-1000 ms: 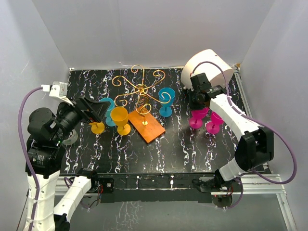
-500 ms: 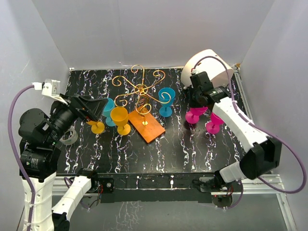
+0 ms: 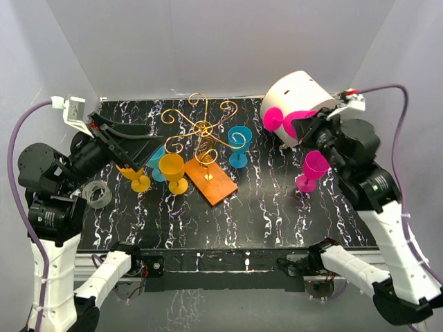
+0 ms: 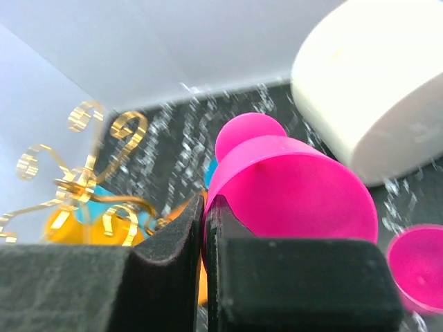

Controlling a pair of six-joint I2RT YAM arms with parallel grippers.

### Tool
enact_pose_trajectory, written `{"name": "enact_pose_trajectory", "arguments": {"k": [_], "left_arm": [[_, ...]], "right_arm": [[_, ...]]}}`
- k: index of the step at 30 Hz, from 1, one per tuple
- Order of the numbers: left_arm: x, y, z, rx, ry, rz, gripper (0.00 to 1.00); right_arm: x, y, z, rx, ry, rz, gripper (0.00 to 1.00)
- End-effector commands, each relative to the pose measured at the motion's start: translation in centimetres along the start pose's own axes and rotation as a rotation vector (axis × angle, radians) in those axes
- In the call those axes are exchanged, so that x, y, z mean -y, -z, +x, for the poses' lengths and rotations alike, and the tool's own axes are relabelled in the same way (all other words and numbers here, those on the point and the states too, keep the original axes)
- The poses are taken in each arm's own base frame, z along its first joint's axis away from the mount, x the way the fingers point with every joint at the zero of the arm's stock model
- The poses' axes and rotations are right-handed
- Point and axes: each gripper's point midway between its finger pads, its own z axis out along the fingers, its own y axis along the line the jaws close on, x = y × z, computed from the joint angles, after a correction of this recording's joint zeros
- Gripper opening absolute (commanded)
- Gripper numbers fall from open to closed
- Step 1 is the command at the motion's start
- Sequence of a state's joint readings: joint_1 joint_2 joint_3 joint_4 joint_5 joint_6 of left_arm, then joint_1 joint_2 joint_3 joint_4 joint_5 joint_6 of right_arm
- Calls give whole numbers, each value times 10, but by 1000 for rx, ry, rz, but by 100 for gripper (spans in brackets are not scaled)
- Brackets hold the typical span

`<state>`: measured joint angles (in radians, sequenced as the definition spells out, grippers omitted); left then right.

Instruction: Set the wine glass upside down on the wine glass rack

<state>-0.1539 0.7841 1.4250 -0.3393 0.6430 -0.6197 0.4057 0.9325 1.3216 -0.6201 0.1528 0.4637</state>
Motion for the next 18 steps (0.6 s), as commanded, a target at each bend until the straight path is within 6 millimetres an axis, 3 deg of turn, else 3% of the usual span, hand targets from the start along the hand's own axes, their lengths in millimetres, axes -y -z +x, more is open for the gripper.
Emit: {"name": "enact_pose_trajectory", "arguments": {"k": [1, 4, 8, 14, 18], "left_arm": [[54, -6, -25, 2, 77, 265, 99], [58, -16, -38, 39, 130, 321, 99], [48, -32, -53, 81, 156, 309, 99], [28, -60, -64, 112, 185, 327, 99], [19, -74, -73, 170, 315, 372, 99]], "right_arm": [[-46, 26, -70, 276, -97, -223, 0], [-64, 42, -97, 377, -128, -315, 0], [-88, 57, -125, 485, -184, -451, 0], [-120, 51, -141, 512, -218, -614, 0], [-133, 45, -145, 524, -245, -688, 0]]}}
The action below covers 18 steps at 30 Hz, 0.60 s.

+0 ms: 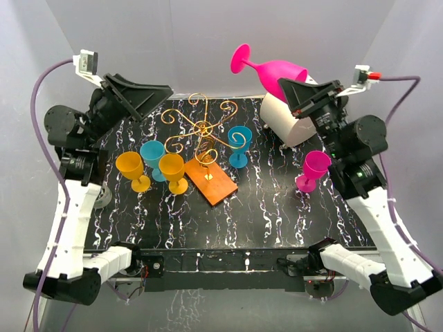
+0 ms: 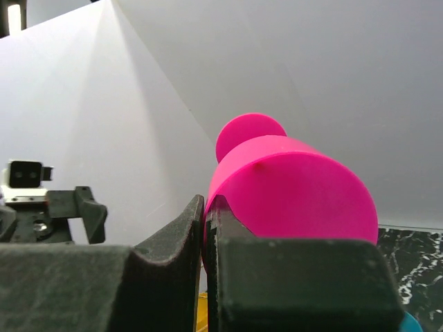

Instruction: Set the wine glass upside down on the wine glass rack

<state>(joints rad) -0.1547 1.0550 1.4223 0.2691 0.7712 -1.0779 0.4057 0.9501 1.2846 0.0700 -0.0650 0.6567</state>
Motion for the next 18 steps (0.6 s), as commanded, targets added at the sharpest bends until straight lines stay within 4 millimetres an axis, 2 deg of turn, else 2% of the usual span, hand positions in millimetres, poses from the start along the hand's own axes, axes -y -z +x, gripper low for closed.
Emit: {"name": "enact_pose_trajectory", "arguments": {"k": [1, 4, 9, 12, 18], "left_arm": [[7, -11, -19, 132, 121, 100, 99], [-3, -24, -14, 191, 197, 91, 99], [-6, -55, 14, 182, 258, 52, 98], [-11, -73, 27, 177, 290, 50, 95], [0, -96, 27, 239, 212, 99, 92]], "right_arm": [[-39, -10, -23, 91, -56, -188, 0], [-42, -12, -19, 95, -100, -226, 0], [-42, -14, -11, 92, -156, -261, 0], [-46, -15, -8, 75, -211, -286, 0], [-51, -15, -1, 39, -285, -316, 0]]}}
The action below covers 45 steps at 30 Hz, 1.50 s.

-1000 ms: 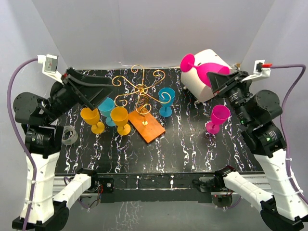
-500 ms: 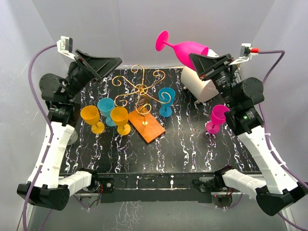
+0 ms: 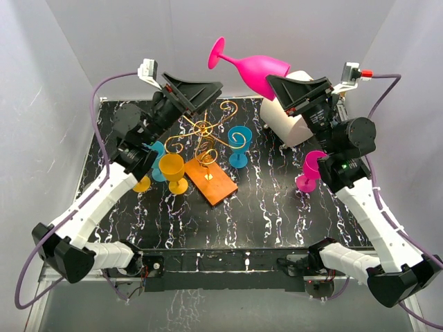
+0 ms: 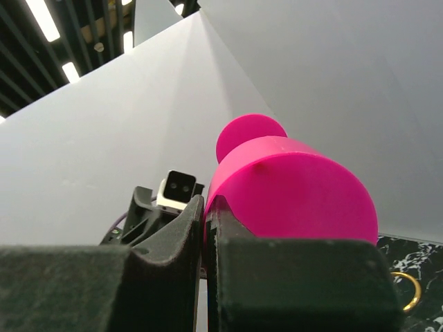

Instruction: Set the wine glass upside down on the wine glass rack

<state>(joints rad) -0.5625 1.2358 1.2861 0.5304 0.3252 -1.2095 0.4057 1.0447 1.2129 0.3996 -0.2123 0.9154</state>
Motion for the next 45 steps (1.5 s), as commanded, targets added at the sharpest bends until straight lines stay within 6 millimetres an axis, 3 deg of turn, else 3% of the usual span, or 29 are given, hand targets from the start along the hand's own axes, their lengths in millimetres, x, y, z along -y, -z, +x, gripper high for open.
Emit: {"name": "enact_pose_trajectory", "arguments": {"k": [1, 6, 11, 19, 26, 39, 43, 45], "left_arm": [[43, -16, -22, 128, -110, 116, 91], [54, -31, -21, 177, -130, 157, 74], [60, -31, -27, 279, -165, 158, 73], [56, -25, -50, 399, -25, 89, 66], [64, -26, -61, 451, -40, 118, 63], [73, -24, -63, 475, -89, 182, 3], [75, -20, -67, 494, -117, 177, 0], [79, -19, -68, 494, -132, 175, 0]], "right_arm": [[-25, 0, -8, 18, -57, -101, 0], [-34, -3, -5, -3, -122, -155, 0], [-40, -8, -1, -35, -151, -193, 0], [-64, -6, 6, -97, -126, -326, 0], [-64, -3, 14, -134, -156, -352, 0], [-61, -1, 19, -159, -173, -330, 0], [-60, 1, 19, -157, -166, -316, 0], [-57, 0, 18, -149, -157, -292, 11]]}}
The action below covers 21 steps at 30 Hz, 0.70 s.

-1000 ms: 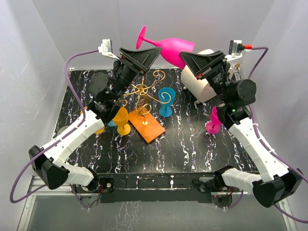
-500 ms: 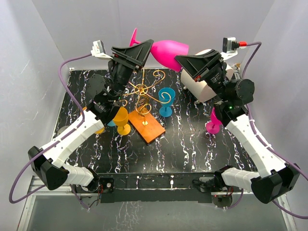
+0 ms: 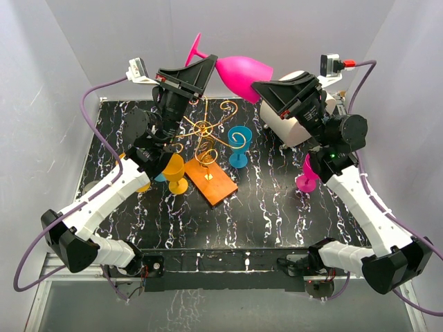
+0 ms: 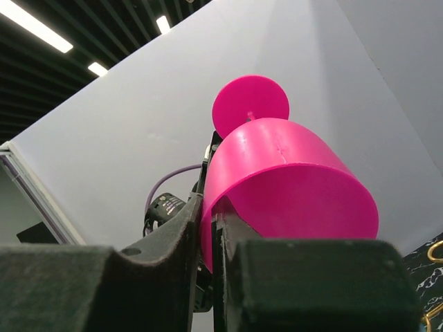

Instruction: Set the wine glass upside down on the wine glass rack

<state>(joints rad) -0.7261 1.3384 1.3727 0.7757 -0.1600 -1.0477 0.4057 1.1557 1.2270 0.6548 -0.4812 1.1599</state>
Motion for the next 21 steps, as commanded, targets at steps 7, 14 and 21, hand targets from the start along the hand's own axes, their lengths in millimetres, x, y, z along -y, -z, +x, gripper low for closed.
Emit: {"name": "enact_pose_trajectory", "arguments": {"k": [7, 14, 21], "left_arm": [[50, 5, -40, 72, -156, 53, 0], [42, 20, -68, 108, -396, -83, 0], [44, 35, -93, 60, -697, -192, 0]], "right_arm": [[-4, 4, -9, 15, 87, 67, 50], [12, 10, -6, 4, 106, 155, 75], [15, 12, -8, -9, 140, 196, 79]]}}
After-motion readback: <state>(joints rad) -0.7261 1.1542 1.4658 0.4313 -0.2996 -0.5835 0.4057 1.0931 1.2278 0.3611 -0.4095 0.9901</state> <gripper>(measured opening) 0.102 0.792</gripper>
